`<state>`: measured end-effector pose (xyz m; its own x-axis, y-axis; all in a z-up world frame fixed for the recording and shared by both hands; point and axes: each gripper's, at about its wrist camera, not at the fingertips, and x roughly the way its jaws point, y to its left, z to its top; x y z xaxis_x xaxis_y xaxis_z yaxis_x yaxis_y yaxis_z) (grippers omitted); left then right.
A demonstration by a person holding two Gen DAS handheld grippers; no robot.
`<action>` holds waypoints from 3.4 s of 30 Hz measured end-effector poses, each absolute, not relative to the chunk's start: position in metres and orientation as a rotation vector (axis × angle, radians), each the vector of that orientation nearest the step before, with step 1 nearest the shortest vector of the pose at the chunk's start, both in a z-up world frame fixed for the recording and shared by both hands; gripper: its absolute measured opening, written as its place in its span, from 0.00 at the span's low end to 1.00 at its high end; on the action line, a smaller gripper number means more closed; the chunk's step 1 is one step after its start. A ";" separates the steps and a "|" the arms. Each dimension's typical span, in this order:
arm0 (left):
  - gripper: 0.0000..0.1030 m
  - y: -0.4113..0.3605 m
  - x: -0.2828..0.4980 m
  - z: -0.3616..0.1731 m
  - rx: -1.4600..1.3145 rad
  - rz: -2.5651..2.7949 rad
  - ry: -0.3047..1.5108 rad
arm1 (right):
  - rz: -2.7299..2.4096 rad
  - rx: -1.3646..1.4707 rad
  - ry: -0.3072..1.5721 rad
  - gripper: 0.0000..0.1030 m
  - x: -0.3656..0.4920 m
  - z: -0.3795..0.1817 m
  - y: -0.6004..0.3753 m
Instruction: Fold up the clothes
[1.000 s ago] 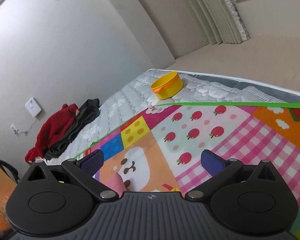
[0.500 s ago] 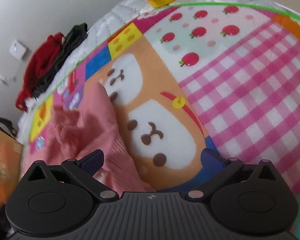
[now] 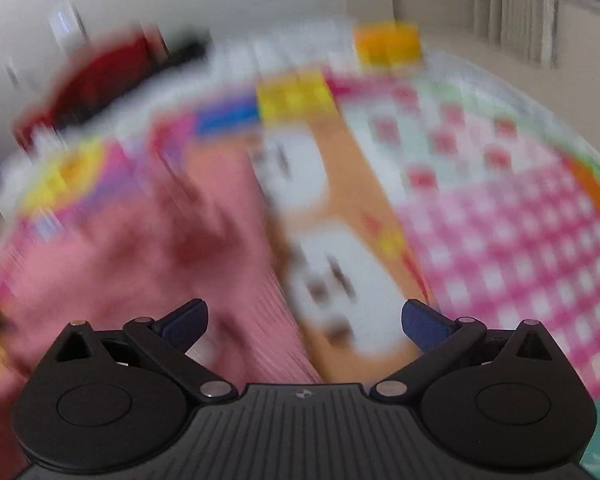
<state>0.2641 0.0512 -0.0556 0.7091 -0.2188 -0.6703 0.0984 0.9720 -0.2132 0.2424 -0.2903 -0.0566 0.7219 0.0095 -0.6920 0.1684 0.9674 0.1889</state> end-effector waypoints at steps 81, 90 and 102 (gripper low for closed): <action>0.79 0.059 0.323 -0.082 -0.450 -0.343 0.782 | 0.204 0.053 0.820 0.74 0.292 -0.084 -0.246; 0.88 0.058 0.309 -0.066 -0.568 -0.522 0.690 | 0.213 -0.030 0.797 0.87 0.287 -0.091 -0.230; 0.86 0.049 0.324 -0.096 -0.510 -0.460 0.834 | 0.184 0.062 0.643 0.73 0.282 -0.060 -0.244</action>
